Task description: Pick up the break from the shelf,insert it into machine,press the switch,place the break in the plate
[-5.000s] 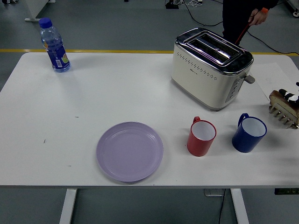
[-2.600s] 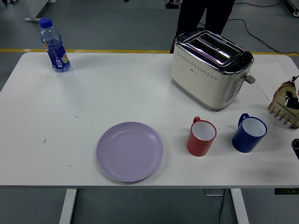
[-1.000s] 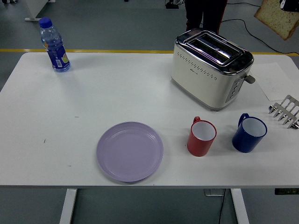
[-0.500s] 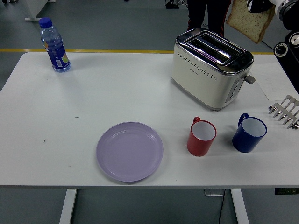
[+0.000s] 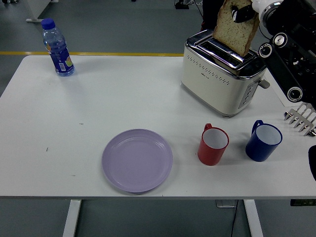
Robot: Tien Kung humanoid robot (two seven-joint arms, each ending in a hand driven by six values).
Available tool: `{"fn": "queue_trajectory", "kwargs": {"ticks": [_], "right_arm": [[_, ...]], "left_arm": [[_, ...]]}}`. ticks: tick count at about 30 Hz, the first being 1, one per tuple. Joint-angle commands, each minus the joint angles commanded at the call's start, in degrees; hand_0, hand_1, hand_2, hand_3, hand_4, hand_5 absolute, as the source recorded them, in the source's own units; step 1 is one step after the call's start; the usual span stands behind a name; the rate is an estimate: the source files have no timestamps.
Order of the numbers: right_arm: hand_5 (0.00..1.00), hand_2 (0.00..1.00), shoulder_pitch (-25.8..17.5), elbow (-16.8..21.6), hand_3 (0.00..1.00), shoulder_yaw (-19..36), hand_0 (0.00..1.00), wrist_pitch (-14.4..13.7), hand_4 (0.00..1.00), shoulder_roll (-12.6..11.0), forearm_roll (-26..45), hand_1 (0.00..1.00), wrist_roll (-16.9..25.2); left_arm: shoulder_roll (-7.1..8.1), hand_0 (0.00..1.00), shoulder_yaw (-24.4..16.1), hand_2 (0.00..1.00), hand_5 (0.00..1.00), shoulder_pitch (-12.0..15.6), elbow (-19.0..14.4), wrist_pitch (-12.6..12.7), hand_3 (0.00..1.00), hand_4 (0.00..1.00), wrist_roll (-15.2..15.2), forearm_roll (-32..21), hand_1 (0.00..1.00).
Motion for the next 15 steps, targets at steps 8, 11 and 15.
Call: {"fn": "queue_trajectory", "kwargs": {"ticks": [8, 11, 15], "right_arm": [[0.002, 0.328, -0.07, -2.22, 0.432, -0.24, 0.174, -0.18, 0.563, 1.51, -0.20, 0.204, -0.02], [0.002, 0.328, -0.09, -3.10, 0.432, -0.29, 0.174, -0.51, 0.563, 1.97, -0.46, 0.204, 0.22], [0.002, 0.328, -0.13, -4.24, 0.432, -0.14, 0.179, -1.19, 0.562, 2.41, -0.59, 0.204, 0.79]], "left_arm": [[0.05, 0.683, 0.24, 0.699, 0.876, -0.35, 0.00, 0.39, 0.561, 0.292, -0.32, -0.45, 0.702], [0.01, 0.683, 0.25, 0.699, 0.876, -0.48, 0.00, 0.44, 0.561, 0.292, -0.34, -0.39, 0.702], [-0.07, 0.683, 0.24, 0.694, 0.875, -0.62, 0.00, 0.52, 0.560, 0.292, -0.37, -0.38, 0.702]]}}
